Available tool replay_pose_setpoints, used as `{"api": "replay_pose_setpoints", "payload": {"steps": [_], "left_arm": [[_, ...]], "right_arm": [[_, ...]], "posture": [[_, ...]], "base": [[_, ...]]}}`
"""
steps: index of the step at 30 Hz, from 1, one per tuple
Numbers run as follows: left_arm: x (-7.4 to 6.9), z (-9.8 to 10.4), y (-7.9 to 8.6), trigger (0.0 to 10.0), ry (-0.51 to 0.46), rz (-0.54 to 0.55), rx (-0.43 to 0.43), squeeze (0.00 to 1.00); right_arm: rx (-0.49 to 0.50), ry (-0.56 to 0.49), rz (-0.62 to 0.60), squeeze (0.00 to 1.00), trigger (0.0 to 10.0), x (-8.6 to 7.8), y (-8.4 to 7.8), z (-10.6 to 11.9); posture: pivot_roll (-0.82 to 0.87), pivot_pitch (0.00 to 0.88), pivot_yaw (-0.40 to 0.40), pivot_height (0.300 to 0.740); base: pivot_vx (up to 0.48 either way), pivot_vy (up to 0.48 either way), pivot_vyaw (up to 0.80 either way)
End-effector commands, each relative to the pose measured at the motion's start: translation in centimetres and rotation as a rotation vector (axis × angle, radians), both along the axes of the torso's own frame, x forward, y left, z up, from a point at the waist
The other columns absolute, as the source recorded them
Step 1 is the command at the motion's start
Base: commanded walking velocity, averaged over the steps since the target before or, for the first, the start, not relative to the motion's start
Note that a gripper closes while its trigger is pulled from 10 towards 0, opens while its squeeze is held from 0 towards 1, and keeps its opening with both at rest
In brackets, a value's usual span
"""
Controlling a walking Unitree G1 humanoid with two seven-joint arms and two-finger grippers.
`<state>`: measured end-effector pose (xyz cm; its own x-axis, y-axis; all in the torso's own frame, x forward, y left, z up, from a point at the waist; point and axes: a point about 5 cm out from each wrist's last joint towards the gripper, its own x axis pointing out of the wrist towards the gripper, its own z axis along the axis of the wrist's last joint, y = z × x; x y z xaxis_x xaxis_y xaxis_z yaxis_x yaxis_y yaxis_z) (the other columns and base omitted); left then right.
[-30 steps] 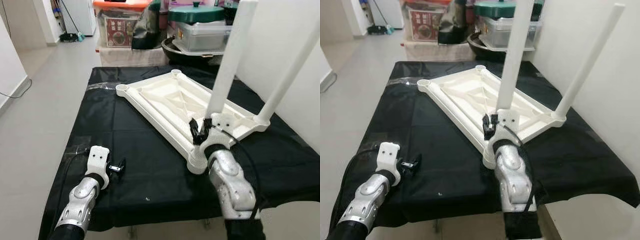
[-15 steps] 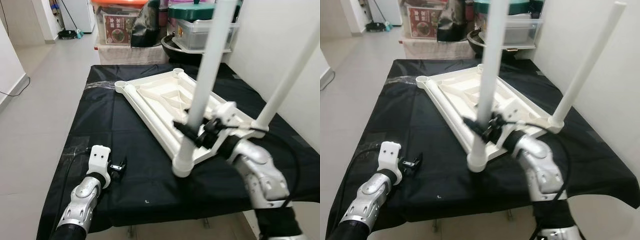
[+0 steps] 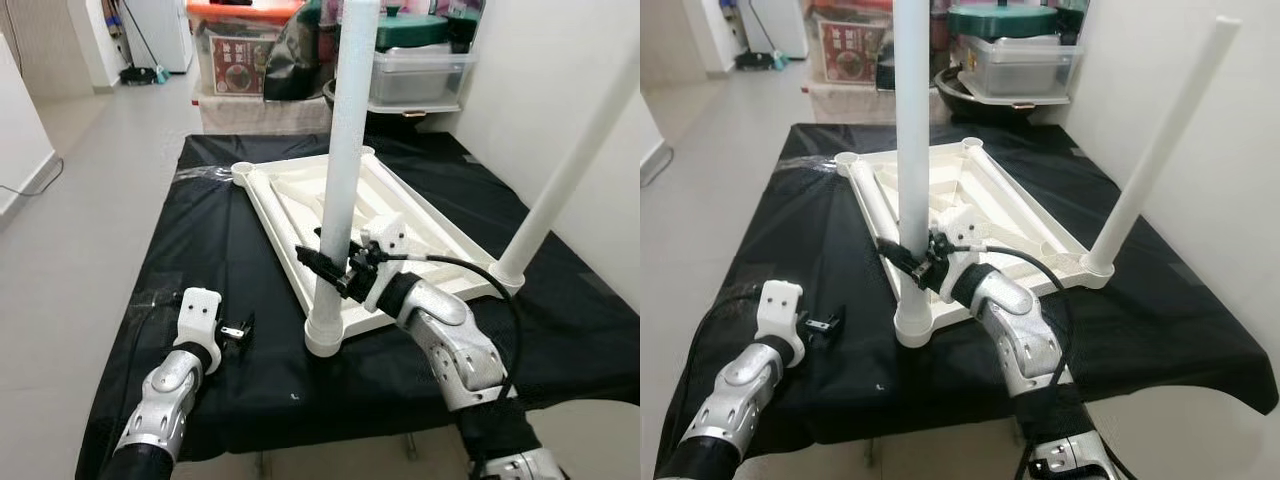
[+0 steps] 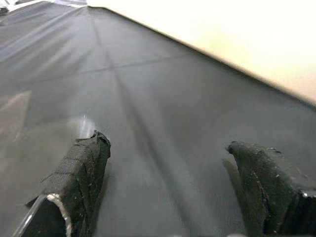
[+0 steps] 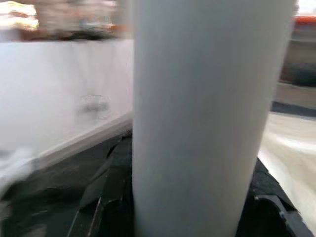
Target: Building children table
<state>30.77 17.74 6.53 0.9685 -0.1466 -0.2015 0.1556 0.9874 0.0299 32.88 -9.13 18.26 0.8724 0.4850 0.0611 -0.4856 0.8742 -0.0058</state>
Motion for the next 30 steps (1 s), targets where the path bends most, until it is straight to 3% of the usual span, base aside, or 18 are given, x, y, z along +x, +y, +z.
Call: {"api": "replay_pose_setpoints", "payload": {"steps": [1,2,3,10,11,13,14,18,19,20,21,22,23,25,28,30], "left_arm": [[-0.4,-0.5,-0.1,10.0,0.018,-0.004,0.009,0.00],[-0.4,-0.5,-0.1,10.0,0.018,-0.004,0.009,0.00],[-0.4,-0.5,-0.1,10.0,0.017,-0.006,0.006,0.00],[0.1,-0.1,-0.4,10.0,0.007,-0.024,0.011,0.00],[0.5,0.1,-0.6,10.0,0.005,-0.030,0.012,0.00],[0.7,0.1,-0.8,10.0,0.004,-0.032,0.010,0.00],[0.6,0.3,-1.0,10.0,-0.001,-0.040,0.007,0.00],[0.6,0.3,-1.0,10.0,-0.003,-0.042,0.006,0.00],[0.5,0.1,-0.9,10.0,0.001,-0.041,0.006,0.00],[0.4,0.0,-0.9,10.0,0.006,-0.038,0.006,0.00],[0.3,-0.1,-0.8,10.0,0.009,-0.036,0.006,0.00],[0.3,-0.1,-0.8,10.0,0.009,-0.036,0.006,0.00],[0.3,-0.1,-0.9,10.0,0.008,-0.039,0.005,0.00],[0.4,0.0,-0.9,10.0,0.004,-0.043,0.006,0.00],[0.6,0.0,-0.7,10.0,0.002,-0.025,0.001,0.00],[0.6,0.0,-0.8,10.0,0.000,-0.025,-0.002,0.00]], "right_arm": [[-0.142,0.186,-0.495,0.00,0.0,0.2,-5.5,-3.7],[-0.142,0.186,-0.495,0.00,0.0,0.2,-5.5,-3.7],[-0.153,0.192,-0.597,0.00,0.0,-0.7,-5.7,-3.8],[-0.216,0.133,-0.633,0.00,0.0,-2.0,-4.5,-3.1],[-0.186,0.136,-0.577,0.00,10.0,-1.7,-4.2,-2.8],[-0.158,0.143,-0.555,0.00,10.0,-1.5,-4.2,-2.7],[-0.003,0.079,-0.481,1.00,10.0,-1.3,-4.6,-1.2],[0.028,0.043,-0.466,1.00,10.0,-1.4,-4.5,-0.3],[0.033,0.038,-0.370,1.00,10.0,-1.3,-4.2,0.2],[0.045,0.012,-0.237,0.00,10.0,-1.1,-4.3,1.2],[0.055,-0.010,-0.142,0.00,10.0,-1.1,-4.4,1.9],[0.055,-0.010,-0.142,0.00,10.0,-1.1,-4.4,1.9],[0.065,-0.050,-0.023,0.00,10.0,-1.3,-4.5,2.8],[0.042,-0.092,0.104,0.00,10.0,-1.6,-4.5,3.5],[0.003,-0.107,0.304,0.00,10.0,-2.2,-3.6,2.8],[-0.008,-0.097,0.338,0.00,9.5,-2.1,-3.4,2.2]], "posture": [[0.14,0.000,-0.092,0.740],[0.14,0.000,-0.092,0.740],[0.13,0.000,-0.081,0.740],[0.11,0.000,-0.065,0.740],[0.11,0.000,-0.059,0.740],[0.11,0.000,-0.059,0.740],[0.11,0.000,-0.061,0.740],[0.11,0.000,-0.061,0.740],[0.11,0.000,-0.062,0.740],[0.10,0.000,-0.060,0.740],[0.10,0.000,-0.062,0.740],[0.10,0.000,-0.062,0.740],[0.11,0.000,-0.070,0.740],[0.11,0.000,-0.071,0.740],[0.12,0.000,-0.084,0.740],[0.12,0.000,-0.084,0.740]], "base": [[0.000,0.000,0.00],[0.000,0.000,0.00],[0.000,0.000,0.00],[0.000,0.000,0.00],[0.000,0.000,0.00],[0.000,0.000,0.00],[0.000,0.000,0.00],[0.000,0.000,0.00],[0.000,0.000,0.00],[0.000,0.000,0.00],[0.000,0.000,0.00],[0.000,0.000,0.00],[0.000,0.000,0.00],[0.000,0.000,0.00],[0.000,0.000,0.00],[0.000,0.000,0.00]]}}
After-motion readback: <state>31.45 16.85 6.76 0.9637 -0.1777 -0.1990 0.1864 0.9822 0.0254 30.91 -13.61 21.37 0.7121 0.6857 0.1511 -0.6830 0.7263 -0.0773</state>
